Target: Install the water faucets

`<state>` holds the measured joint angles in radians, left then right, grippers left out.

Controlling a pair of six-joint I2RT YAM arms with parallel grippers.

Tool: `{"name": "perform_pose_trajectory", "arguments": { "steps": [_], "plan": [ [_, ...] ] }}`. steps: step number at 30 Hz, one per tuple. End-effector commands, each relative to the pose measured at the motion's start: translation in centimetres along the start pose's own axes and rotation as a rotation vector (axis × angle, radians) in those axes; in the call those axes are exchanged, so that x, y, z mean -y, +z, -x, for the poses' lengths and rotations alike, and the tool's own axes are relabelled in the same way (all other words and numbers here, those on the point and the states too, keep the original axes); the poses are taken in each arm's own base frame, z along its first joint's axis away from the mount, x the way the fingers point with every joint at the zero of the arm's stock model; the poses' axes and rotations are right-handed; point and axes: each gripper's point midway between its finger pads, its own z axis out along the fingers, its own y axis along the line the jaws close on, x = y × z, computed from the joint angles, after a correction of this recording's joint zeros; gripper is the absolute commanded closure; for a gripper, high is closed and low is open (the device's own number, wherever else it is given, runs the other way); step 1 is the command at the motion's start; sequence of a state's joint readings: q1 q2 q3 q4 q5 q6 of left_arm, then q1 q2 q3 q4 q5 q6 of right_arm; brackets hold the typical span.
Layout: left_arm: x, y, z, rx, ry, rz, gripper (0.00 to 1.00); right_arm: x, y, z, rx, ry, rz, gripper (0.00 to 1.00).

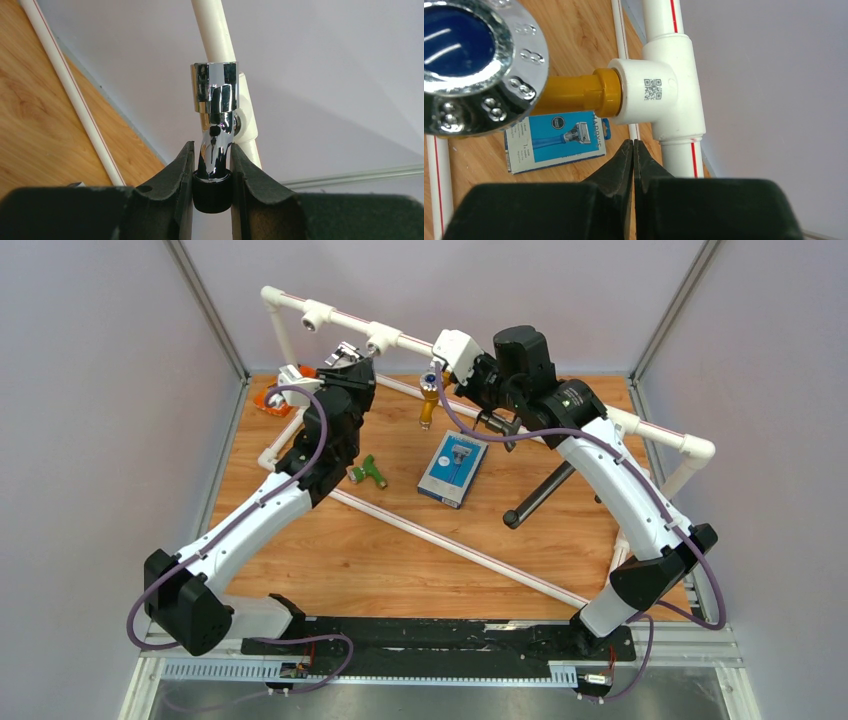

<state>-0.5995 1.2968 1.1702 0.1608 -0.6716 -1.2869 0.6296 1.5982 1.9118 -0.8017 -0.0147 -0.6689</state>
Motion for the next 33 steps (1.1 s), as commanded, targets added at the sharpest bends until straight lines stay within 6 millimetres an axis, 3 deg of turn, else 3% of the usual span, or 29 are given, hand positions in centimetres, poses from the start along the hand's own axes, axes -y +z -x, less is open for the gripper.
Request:
{"name": "perform_pose_trajectory", "arguments": {
  "steps": [1,6,13,18,23,28,33],
  "plan": [
    [5.8,-0.8,0.0,-0.030,-0.099,-0.158,1.00,-4.4,1.0,-3.6,-0.129,-0.004,0.150,0.95],
    [3.7,-0.6,-0.1,-0.006,-0.135,-0.120,1.00,-4.9,1.1,-3.6,-0.119,-0.006,0.175,0.95],
    [0.1,-0.2,-2.5,-0.076,-0.238,-0.054,1.00,-5.4,1.2,-3.4,-0.109,-0.011,0.196,0.95],
    [-0.4,0.0,-2.8,-0.087,-0.223,-0.038,1.00,-5.5,1.3,-3.4,-0.107,-0.014,0.199,0.96],
    [0.3,0.1,-0.4,-0.049,-0.165,-0.037,1.00,-5.7,1.2,-3.4,-0.104,-0.017,0.204,0.96],
    [-0.6,0.6,0.1,-0.107,-0.170,-0.016,1.00,-5.7,1.2,-3.3,-0.101,-0.020,0.206,0.96],
    [0.1,0.9,-1.7,-0.200,-0.131,-0.022,1.00,-5.8,1.3,-3.3,-0.100,-0.022,0.210,0.96]
  ]
}}
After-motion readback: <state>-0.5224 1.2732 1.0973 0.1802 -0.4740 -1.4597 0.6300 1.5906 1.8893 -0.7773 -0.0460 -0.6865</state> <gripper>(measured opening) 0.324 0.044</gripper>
